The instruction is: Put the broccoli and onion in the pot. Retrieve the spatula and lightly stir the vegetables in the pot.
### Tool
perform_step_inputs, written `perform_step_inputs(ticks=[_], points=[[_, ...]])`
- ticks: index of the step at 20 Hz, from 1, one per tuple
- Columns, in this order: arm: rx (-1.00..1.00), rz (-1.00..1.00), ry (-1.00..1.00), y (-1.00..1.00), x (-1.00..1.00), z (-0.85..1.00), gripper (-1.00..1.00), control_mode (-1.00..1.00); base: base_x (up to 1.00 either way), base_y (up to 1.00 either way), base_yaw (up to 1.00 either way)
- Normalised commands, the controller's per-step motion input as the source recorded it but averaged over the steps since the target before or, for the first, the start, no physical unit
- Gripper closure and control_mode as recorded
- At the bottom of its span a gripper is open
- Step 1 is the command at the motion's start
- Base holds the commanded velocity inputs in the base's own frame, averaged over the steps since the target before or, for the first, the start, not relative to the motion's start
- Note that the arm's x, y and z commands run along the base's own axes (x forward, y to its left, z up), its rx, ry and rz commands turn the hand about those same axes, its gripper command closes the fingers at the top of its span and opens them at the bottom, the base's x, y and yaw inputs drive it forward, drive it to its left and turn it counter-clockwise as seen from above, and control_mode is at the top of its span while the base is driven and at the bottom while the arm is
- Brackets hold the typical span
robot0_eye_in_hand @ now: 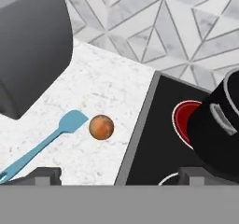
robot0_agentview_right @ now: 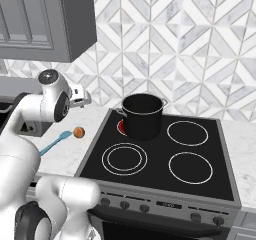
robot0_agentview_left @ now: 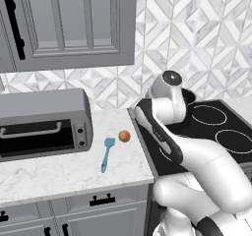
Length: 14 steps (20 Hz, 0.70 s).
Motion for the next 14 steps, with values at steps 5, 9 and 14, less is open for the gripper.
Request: perform_step_inputs(ticks=[5,9,14], points=[[0.0,-0.05,0.19,0.2,0.0,-0.73,-1.0,-1.0,0.0,0.0,0.0],[0.0,-0.07,0.21,0.16,0.08,-0.74,-1.0,-1.0,0.0,0.0,0.0],[0.0,-0.08,0.22,0.14,0.34,-0.55,-1.0,-1.0,0.0,0.0,0.0]])
